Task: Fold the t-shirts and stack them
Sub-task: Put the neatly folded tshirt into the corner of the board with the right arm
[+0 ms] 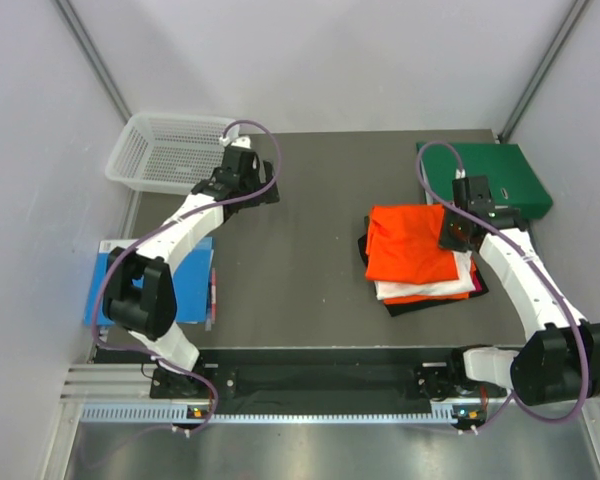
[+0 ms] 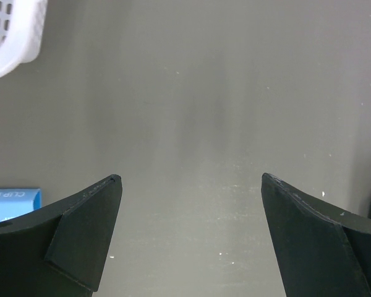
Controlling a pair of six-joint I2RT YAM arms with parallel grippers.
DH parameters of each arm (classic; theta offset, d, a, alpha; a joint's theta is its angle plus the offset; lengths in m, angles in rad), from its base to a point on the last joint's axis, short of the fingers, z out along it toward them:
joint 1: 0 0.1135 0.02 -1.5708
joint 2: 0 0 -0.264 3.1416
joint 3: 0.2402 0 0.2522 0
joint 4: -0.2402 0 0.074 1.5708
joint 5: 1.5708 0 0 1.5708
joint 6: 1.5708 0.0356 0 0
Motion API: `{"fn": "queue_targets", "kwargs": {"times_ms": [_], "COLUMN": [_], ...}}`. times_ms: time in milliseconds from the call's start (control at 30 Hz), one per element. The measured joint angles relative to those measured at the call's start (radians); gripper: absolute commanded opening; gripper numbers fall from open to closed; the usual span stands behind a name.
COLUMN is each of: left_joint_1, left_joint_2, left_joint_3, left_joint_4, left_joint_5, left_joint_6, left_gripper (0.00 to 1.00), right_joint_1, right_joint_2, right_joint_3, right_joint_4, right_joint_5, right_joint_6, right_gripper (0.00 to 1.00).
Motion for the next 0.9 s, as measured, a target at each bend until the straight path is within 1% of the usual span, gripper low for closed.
{"fn": "queue_targets", "kwargs": {"times_ms": [333, 500, 533, 567, 600, 633, 667, 800, 867, 900], "left_joint_1": [-0.048, -0.106, -0.12, -0.133, -0.153, -0.174, -0.19, -0.289, -0.338, -0.354], "left_joint_2": [0.065, 0.084, 0.084, 0.084, 0.084, 0.084, 0.084, 0.084, 0.084, 0.085], "left_joint_3": [0.002, 0.021, 0.026, 0.027, 0.027, 0.027, 0.027, 0.01, -0.011, -0.021], "left_joint_4": [0.02, 0.021, 0.021, 0.024, 0.033, 0.039, 0.045, 0.124, 0.163, 0.179], "left_joint_5": [0.032, 0.049, 0.06, 0.069, 0.084, 0.105, 0.128, 0.242, 0.289, 0.307], "left_joint_6": [-0.006, -0.007, -0.007, -0.008, -0.011, -0.014, -0.02, -0.063, -0.086, -0.096], "left_gripper": [0.99, 0.99, 0.99, 0.99, 0.99, 0.99, 0.99, 0.98, 0.94, 0.9], "right_joint_1": [0.0, 0.0, 0.0, 0.0, 0.0, -0.001, -0.001, -0.005, -0.006, -0.008], "right_joint_2": [-0.018, -0.018, -0.018, -0.018, -0.018, -0.019, -0.02, -0.063, -0.101, -0.123], "right_joint_3": [-0.036, -0.046, -0.046, -0.046, -0.046, -0.046, -0.046, -0.046, -0.046, -0.046], "right_joint_4": [-0.016, -0.03, -0.032, -0.033, -0.034, -0.037, -0.038, -0.036, -0.03, -0.023], "right_joint_5": [0.11, 0.158, 0.165, 0.168, 0.174, 0.178, 0.182, 0.188, 0.188, 0.185], "right_joint_6": [0.039, 0.06, 0.064, 0.065, 0.063, 0.068, 0.072, 0.056, 0.055, 0.055], "right_gripper": [0.0, 0.14, 0.23, 0.42, 0.56, 0.73, 1.0, 1.0, 1.0, 1.0]}}
